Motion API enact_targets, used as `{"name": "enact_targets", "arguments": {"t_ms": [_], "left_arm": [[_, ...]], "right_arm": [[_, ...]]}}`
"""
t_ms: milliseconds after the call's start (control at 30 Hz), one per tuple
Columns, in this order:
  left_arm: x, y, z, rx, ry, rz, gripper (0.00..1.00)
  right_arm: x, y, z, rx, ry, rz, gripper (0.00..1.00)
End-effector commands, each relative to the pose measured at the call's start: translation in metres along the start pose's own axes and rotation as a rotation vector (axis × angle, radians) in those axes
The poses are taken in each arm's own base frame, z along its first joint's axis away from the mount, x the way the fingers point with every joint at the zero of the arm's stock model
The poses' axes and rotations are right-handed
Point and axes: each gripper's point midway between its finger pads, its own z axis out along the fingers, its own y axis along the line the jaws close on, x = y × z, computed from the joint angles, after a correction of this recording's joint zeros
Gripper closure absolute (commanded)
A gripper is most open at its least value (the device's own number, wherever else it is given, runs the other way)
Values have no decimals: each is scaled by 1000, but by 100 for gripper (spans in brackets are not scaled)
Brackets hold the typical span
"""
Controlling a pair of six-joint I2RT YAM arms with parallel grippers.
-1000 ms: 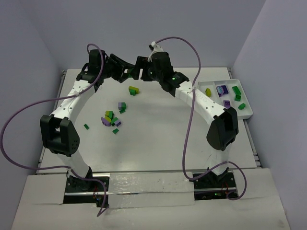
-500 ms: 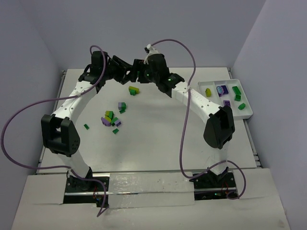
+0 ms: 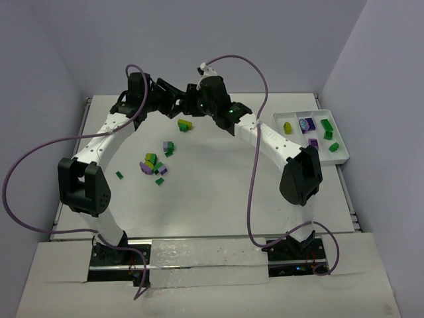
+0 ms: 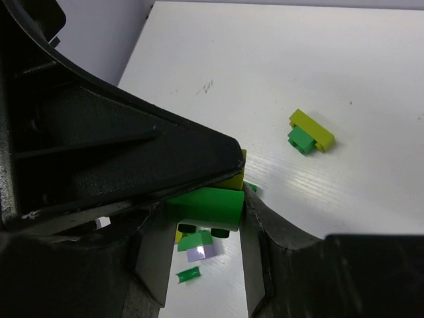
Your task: Sort the legos into containers by color
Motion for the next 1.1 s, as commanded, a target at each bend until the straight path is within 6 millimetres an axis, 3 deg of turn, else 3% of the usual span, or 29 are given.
{"name": "enact_targets", "arguments": {"t_ms": [0, 67, 133, 233, 300, 400, 633, 800, 1067], "left_arm": [[-6, -18, -18, 80, -2, 103, 9], [-28, -14, -29, 92, -41, 228, 1], [-45, -10, -43, 103, -57, 329, 1], [-55, -5, -63, 133, -41, 538, 1], [-36, -8, -77, 246, 57, 664, 1], [21, -14, -109, 544, 275, 843, 1], [79, -11, -129, 722, 470, 1017, 20], [108, -7, -132, 758, 528, 1108, 33], [135, -4, -137, 816, 609, 1146, 34]], "right_arm": [[-24, 22, -17, -145, -41, -48, 100], [-13, 26, -36, -297, 35, -116, 100], [-5, 23, -56, -412, 85, -173, 100], [3, 11, -83, -513, 120, -237, 100], [12, 11, -100, -608, 158, -266, 100], [26, 19, -128, -748, 221, -314, 100], [45, 36, -160, -938, 299, -301, 100], [51, 45, -171, -999, 340, -286, 100], [57, 50, -175, -1023, 360, -297, 100]]}}
